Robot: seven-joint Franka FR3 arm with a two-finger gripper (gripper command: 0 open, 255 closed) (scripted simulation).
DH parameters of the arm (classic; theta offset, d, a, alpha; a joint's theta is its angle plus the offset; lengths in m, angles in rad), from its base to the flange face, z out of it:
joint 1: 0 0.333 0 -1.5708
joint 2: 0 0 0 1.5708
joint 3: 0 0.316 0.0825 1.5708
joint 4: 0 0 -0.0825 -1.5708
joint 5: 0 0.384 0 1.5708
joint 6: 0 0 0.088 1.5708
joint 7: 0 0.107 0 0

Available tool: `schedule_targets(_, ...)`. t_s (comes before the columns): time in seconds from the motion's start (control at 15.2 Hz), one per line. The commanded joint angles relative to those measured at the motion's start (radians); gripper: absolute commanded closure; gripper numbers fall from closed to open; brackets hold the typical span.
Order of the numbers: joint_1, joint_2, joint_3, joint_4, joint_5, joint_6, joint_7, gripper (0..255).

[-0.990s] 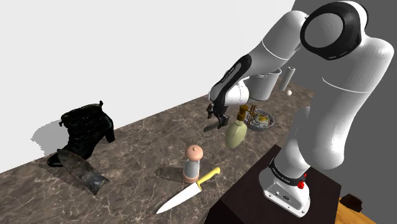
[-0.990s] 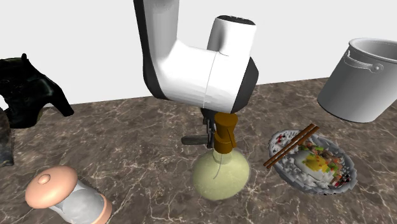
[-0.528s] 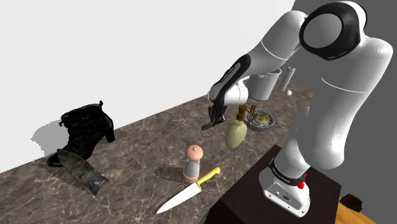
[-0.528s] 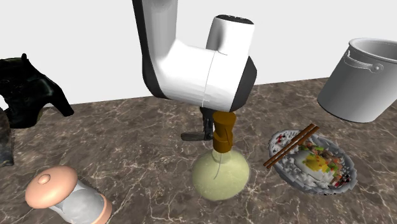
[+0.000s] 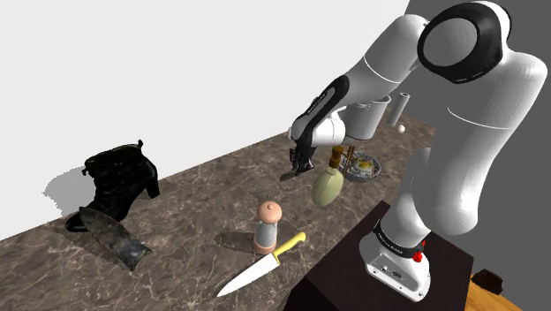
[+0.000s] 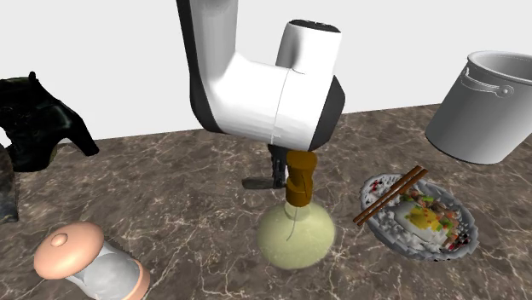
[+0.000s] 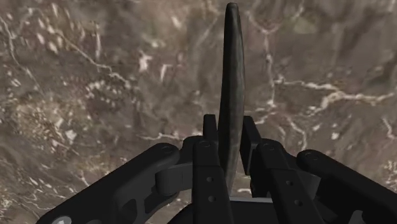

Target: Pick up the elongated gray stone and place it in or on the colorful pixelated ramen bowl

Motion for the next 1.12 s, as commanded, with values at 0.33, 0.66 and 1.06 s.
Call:
schedule_targets(0.33, 0.018, -0.119, -0.072, -0.036, -0.266, -0.075, 0.195, 255)
schedule_targets(0.66, -0.011, -0.215, -0.069, -0.036, -0.411, -0.152, 0.304, 255)
schedule_targets(1.06, -0.051, -0.315, -0.043, -0.022, -0.512, -0.254, 0.383, 255)
